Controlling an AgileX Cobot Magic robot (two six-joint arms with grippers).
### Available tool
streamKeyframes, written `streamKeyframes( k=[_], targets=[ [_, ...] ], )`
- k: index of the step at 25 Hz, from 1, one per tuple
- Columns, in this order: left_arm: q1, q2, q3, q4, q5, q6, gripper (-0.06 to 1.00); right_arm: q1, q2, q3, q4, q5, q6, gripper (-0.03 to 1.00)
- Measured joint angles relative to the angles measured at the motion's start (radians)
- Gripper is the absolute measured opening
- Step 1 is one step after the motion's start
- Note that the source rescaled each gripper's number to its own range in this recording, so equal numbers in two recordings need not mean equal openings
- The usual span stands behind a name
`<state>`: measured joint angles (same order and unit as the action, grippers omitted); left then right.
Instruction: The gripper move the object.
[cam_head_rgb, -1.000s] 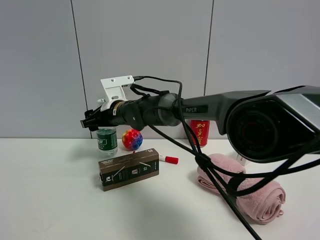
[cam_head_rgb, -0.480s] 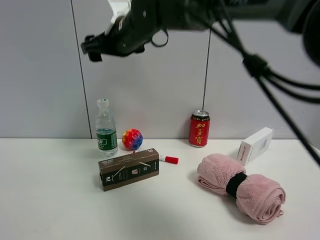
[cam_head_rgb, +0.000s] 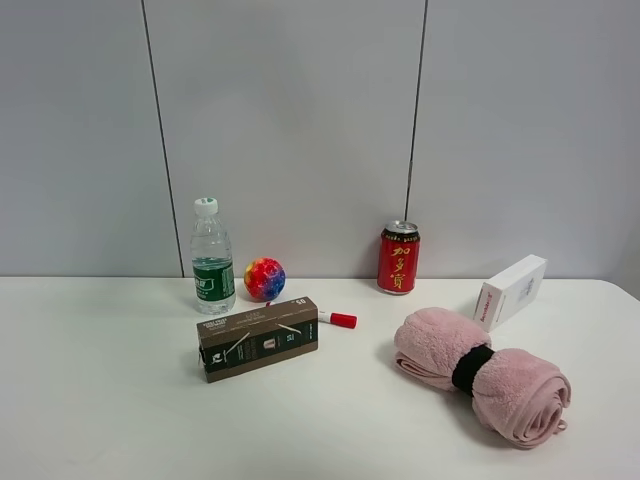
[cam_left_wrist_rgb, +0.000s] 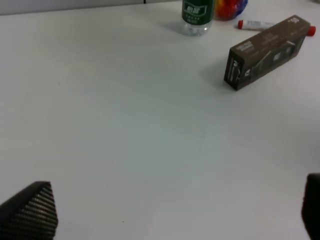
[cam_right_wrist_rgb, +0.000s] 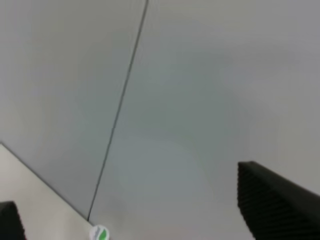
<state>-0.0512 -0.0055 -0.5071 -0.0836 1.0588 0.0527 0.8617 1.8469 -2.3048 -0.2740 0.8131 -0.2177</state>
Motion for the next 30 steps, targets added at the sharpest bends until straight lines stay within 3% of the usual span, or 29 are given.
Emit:
streamKeyframes(
  k=[4, 7, 9, 14, 17, 21, 30],
  targets=[
    [0.0, 0.0, 0.0, 0.0, 0.0, 0.0, 1.0, 0.045, -0.103, 0.037, -0.071, 0.085, -0.004, 0.69],
    [0.0, 0.0, 0.0, 0.0, 0.0, 0.0, 1.0, 0.051, -0.199, 0.184, -0.118, 0.109, 0.015, 0.69],
    [0.0, 0.0, 0.0, 0.0, 0.0, -0.001, 1.0, 0.051, -0.272, 0.331, -0.132, 0.085, 0.037, 0.69],
    [0.0, 0.0, 0.0, 0.0, 0.0, -0.001, 1.0, 0.01, -0.507, 0.769, -0.129, -0.115, 0.108, 0.69],
    [0.0, 0.0, 0.0, 0.0, 0.0, -0.001, 1.0, -0.059, -0.642, 0.963, -0.077, -0.191, 0.131, 0.69],
    [0.0, 0.0, 0.0, 0.0, 0.0, 0.0, 1.0, -0.194, -0.794, 1.134, -0.024, -0.201, 0.137, 0.69],
    [0.0, 0.0, 0.0, 0.0, 0.0, 0.0, 1.0, -0.603, -1.166, 1.406, 0.081, -0.175, 0.143, 0.72]
  ],
)
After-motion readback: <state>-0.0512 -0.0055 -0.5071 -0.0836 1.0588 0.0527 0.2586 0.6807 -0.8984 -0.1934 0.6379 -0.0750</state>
